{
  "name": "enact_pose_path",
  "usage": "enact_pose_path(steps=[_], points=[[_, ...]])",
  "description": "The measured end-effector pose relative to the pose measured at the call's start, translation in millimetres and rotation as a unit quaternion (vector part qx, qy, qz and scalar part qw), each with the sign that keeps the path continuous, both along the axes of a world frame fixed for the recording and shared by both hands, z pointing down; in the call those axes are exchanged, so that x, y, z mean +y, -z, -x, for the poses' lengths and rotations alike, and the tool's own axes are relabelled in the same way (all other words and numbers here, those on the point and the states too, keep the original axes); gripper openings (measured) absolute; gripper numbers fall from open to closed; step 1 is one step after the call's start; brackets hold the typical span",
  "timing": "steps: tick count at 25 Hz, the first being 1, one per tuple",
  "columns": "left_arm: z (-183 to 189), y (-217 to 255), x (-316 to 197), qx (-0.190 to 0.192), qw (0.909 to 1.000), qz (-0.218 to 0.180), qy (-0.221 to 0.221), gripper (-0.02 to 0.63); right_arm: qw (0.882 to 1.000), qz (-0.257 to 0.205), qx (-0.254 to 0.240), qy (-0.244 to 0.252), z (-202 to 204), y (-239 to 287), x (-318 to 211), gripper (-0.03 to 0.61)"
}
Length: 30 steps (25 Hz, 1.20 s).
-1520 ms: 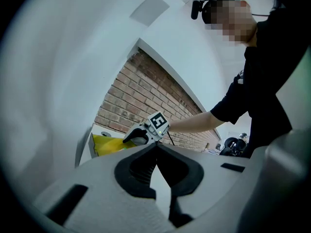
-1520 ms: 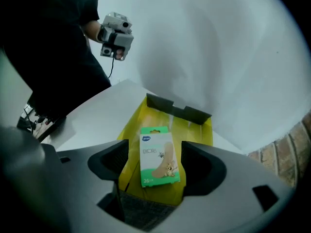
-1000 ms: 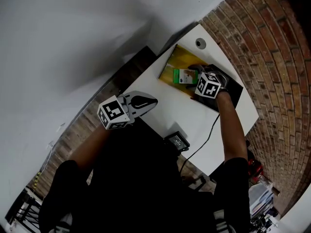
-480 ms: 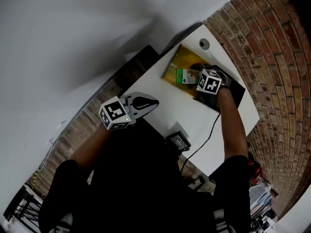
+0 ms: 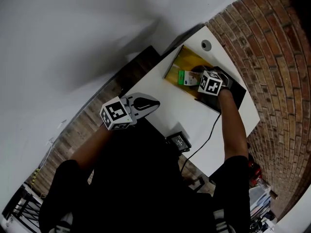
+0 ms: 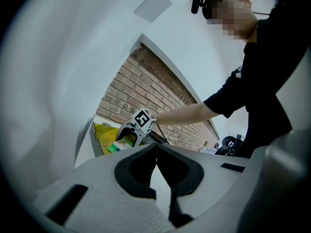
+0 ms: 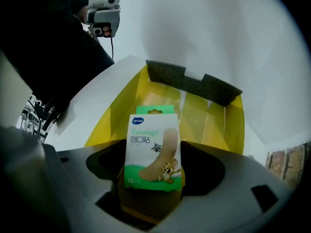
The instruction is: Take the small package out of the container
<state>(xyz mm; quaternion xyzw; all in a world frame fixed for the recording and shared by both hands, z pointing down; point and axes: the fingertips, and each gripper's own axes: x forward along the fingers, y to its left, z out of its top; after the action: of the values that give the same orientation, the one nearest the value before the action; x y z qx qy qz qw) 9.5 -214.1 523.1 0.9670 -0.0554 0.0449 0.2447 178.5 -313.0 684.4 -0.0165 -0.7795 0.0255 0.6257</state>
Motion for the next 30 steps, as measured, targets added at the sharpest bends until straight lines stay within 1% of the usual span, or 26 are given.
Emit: enact_pose_path(steps=[10,16,18,21,25,27,30], points=[[1.8,3.2,2.0,0.001,1.0000,-0.001,0.001,0.014,0.999,-0.017,-0.028,-0.025,4.3,17.0,-3.6,0.351],[2.2,10.0,2.3,0.004,0.9999,-0.016,-0.003,0.014,0.996,-0.053,-0.064,-0.034,16.5,49.1,-7.2,0.351],[2.5,13.4,1.5,0.003,0.9998,-0.020,-0.002,0.014,0.993,-0.069,-0.085,-0.039,23.6,65.2,-6.8,0.351],[2.5,19.5,-1.0,0.002,0.9997,-0.026,0.001,0.014,0.985,-0.095,-0.131,-0.060,36.0,95.1,-7.6,0.351],[5.1,27.8,-3.9,0.003,0.9993,-0.037,0.007,0.014,0.969,-0.133,-0.186,-0.089,47.0,134.8,-4.3,0.350],[7.6,32.1,-6.1,0.003,0.9990,-0.043,0.011,0.014,0.959,-0.145,-0.217,-0.109,51.9,153.0,1.8,0.351],[11.4,39.2,-9.3,0.002,0.9983,-0.056,0.014,0.014,0.939,-0.164,-0.270,-0.134,61.6,184.4,11.8,0.350]])
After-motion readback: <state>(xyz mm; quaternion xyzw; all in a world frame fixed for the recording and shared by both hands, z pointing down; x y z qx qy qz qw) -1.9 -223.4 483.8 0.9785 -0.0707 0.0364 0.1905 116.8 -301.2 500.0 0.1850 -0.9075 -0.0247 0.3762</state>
